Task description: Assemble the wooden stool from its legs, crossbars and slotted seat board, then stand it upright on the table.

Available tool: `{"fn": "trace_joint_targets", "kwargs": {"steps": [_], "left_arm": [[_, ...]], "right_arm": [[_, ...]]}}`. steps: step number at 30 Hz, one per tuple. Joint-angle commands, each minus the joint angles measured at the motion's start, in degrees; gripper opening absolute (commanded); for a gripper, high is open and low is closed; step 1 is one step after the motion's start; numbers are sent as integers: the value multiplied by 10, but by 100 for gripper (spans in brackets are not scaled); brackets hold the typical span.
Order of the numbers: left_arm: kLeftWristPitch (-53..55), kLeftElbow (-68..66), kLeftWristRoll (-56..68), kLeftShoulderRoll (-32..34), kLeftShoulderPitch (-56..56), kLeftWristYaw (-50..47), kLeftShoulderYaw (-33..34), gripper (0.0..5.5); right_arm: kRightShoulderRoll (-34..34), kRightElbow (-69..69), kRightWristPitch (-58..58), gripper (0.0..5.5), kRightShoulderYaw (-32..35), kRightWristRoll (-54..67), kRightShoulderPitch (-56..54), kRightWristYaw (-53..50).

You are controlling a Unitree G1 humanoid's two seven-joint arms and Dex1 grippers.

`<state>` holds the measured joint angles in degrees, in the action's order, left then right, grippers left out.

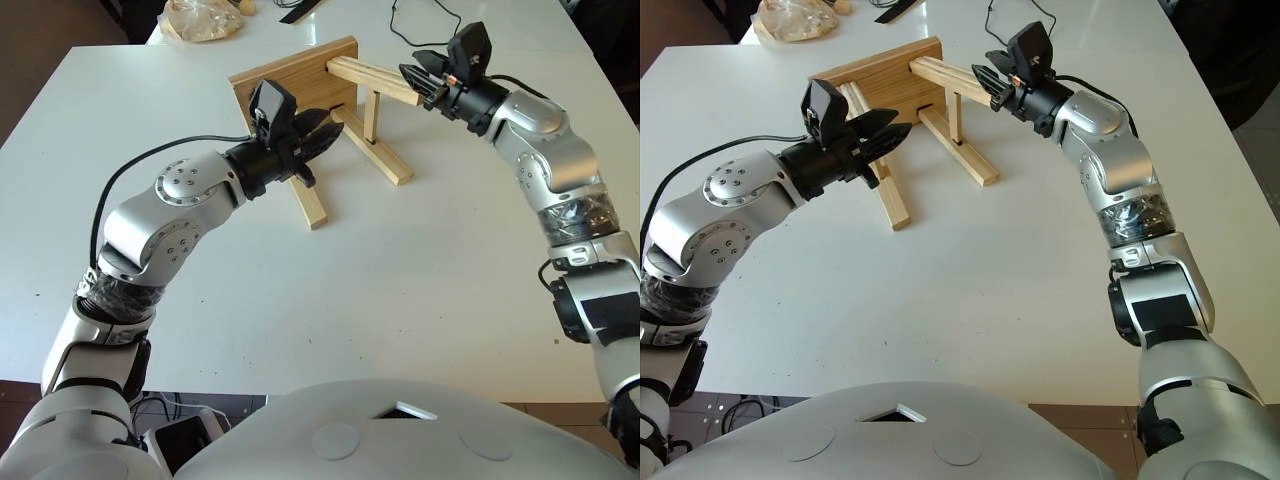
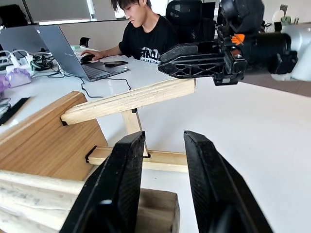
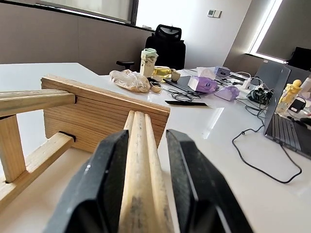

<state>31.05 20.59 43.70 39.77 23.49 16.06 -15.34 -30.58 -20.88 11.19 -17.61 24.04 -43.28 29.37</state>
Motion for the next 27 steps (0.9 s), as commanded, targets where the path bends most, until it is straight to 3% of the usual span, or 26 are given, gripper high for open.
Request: {"fn": "trace_joint_targets", "kwargs": {"steps": [1,11,18,21,27], "left_arm": [[33,-19,-69,24,-51,58,-44,147],[49,85,-113,44,-157,121,-54,147],[32,166,-140,92,-270,136,-58,147],[25,213,-105,141,-333,168,-11,147],[38,263,122,203,-387,272,177,147]], "right_arm": [[-5,4,24,140,-12,-46,52,53],[-66,229,155,140,44,-19,236,69],[-116,386,227,140,111,21,380,47],[-176,478,269,140,147,72,436,84],[-303,594,365,140,293,329,481,233]]}}
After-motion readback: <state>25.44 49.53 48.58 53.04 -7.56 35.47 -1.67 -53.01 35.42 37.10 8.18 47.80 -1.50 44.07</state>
